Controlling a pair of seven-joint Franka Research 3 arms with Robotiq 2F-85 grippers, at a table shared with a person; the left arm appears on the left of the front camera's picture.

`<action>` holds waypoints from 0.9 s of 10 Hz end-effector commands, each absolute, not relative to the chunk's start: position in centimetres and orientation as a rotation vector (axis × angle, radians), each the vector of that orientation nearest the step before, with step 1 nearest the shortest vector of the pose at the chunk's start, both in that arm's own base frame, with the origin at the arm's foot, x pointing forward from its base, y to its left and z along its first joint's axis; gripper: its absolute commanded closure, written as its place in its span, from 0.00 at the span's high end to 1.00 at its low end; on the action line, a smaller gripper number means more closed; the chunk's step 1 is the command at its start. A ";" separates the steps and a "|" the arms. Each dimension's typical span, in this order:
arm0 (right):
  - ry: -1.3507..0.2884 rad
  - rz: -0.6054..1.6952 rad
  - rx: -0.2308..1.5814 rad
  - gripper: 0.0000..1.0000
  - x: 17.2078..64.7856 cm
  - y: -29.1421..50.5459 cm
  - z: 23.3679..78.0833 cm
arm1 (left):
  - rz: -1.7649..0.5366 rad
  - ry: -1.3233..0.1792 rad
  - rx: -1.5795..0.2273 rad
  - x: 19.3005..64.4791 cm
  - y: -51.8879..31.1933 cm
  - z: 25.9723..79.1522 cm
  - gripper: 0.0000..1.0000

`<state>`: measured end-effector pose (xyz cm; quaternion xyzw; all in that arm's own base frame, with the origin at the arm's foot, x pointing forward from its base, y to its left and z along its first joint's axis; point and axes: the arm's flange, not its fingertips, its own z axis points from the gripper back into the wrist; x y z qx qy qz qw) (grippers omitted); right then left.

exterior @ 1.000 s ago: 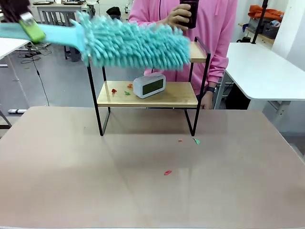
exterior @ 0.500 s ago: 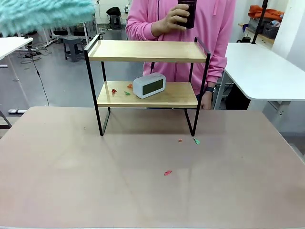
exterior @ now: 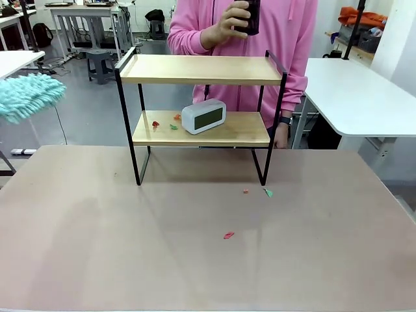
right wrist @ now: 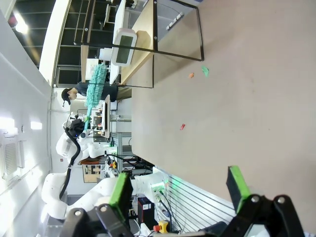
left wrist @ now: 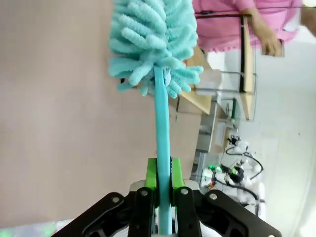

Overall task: Clean the shelf.
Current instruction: Clean the specific tier of the Shelf with the Duster once objects are removed, then clean the remaining tier of the Shelf with the Duster once objects are removed.

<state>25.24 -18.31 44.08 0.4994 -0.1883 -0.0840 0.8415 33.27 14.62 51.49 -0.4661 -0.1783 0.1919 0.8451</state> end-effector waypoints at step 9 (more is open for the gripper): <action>-0.432 -0.159 1.075 1.00 25.5 -18.2 44.2 | 0.367 -0.357 -1.008 31.2 16.3 53.3 0.13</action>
